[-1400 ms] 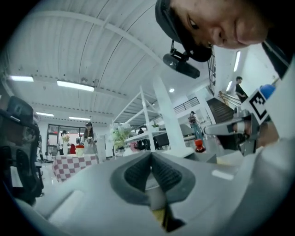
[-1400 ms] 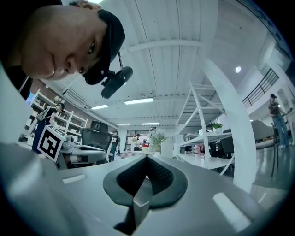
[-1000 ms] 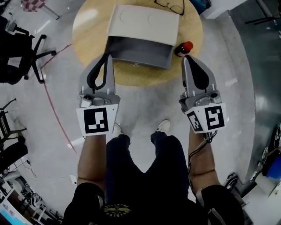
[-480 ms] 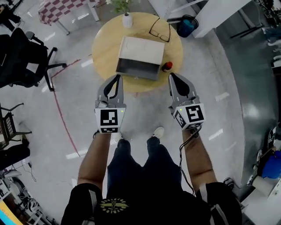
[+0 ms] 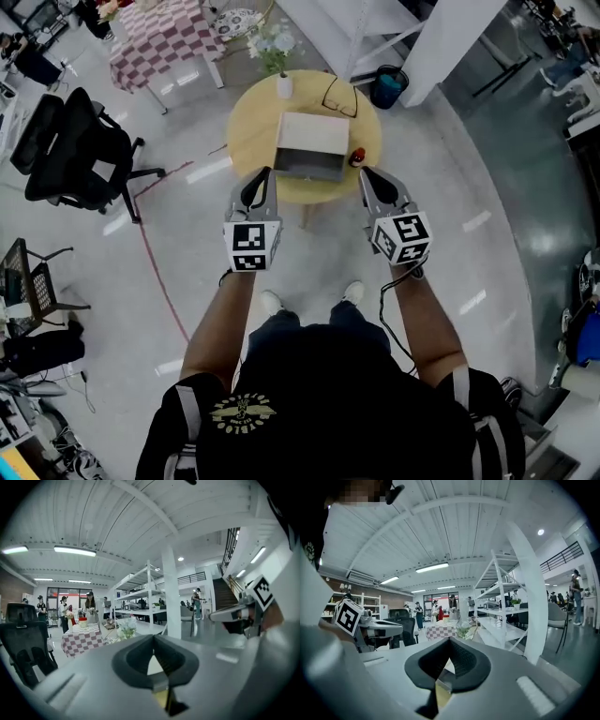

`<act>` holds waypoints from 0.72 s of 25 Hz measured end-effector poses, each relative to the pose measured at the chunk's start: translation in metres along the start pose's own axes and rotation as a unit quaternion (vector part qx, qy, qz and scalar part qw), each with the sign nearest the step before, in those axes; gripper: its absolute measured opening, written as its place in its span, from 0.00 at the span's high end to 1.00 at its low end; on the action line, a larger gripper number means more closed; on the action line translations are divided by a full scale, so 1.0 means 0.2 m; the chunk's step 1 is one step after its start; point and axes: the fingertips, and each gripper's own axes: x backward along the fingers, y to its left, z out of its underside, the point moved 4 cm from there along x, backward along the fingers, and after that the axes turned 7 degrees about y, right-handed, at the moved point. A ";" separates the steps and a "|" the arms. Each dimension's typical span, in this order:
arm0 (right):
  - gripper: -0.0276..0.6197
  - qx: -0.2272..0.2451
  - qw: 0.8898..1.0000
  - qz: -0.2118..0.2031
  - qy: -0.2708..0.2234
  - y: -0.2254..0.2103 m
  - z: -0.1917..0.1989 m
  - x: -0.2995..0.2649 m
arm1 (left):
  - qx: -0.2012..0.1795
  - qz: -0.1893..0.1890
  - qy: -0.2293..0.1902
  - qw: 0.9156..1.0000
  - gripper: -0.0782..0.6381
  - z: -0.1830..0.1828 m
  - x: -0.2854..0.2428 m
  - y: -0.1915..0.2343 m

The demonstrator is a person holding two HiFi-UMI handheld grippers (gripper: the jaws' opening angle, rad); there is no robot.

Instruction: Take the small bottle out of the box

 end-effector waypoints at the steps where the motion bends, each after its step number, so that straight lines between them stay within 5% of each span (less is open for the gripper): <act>1: 0.95 -0.001 1.000 0.004 -0.003 0.02 -0.03 0.02 | -0.005 0.005 -0.003 1.000 0.89 -0.02 0.03 0.01; 9: 0.95 0.014 0.999 0.043 -0.012 0.18 -0.19 0.08 | -0.013 0.056 -0.007 0.998 0.89 -0.05 0.14 0.10; 18: 0.95 0.021 0.998 0.056 0.013 0.03 -0.05 0.03 | 0.006 0.084 0.024 0.996 0.89 0.04 -0.10 0.03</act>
